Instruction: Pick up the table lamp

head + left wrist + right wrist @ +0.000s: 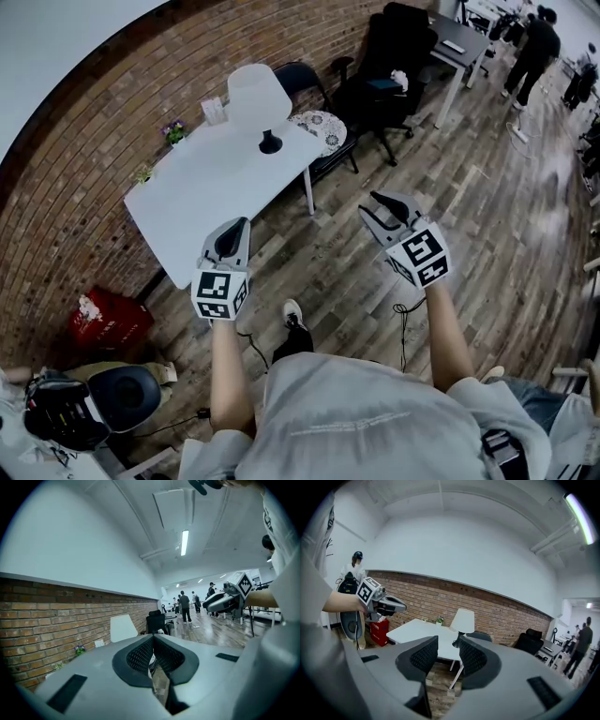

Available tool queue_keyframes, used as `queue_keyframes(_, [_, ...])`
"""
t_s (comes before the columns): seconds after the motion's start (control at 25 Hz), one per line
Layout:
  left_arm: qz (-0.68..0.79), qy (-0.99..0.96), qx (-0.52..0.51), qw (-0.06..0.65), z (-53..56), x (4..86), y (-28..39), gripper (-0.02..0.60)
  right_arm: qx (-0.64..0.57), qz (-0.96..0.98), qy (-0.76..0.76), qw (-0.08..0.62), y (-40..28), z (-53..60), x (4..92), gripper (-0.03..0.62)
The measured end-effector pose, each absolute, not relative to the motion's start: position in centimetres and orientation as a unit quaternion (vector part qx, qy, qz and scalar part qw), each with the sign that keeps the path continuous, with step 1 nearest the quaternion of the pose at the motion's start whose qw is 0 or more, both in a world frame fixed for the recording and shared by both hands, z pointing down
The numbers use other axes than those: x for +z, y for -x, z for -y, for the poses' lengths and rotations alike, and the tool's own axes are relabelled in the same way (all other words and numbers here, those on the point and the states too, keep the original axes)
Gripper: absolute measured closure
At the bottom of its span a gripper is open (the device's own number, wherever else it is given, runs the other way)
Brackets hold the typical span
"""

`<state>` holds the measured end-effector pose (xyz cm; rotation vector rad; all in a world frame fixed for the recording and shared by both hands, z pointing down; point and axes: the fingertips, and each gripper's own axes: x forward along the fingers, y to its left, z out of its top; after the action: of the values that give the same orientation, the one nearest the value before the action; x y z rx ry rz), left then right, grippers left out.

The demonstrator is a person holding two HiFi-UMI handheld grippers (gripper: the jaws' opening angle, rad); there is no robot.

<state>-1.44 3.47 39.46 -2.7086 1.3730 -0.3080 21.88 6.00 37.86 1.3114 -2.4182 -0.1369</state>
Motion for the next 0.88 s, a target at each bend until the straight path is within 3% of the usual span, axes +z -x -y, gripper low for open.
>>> queue_keyframes(0.28, [-0.443, 0.886, -0.129, 0.047, 3.0, 39.9, 5.6, 0.569, -0.049, 0.862, -0.461, 0.206, -17.4, -0.1, 37.5, 0.41])
queue_keyframes(0.88, [-0.398, 0.903, -0.151, 0.06, 13.5, 41.8, 11.1, 0.569, -0.033, 0.852, -0.473, 0.223, -10.2, 10.2, 38.4, 0.401])
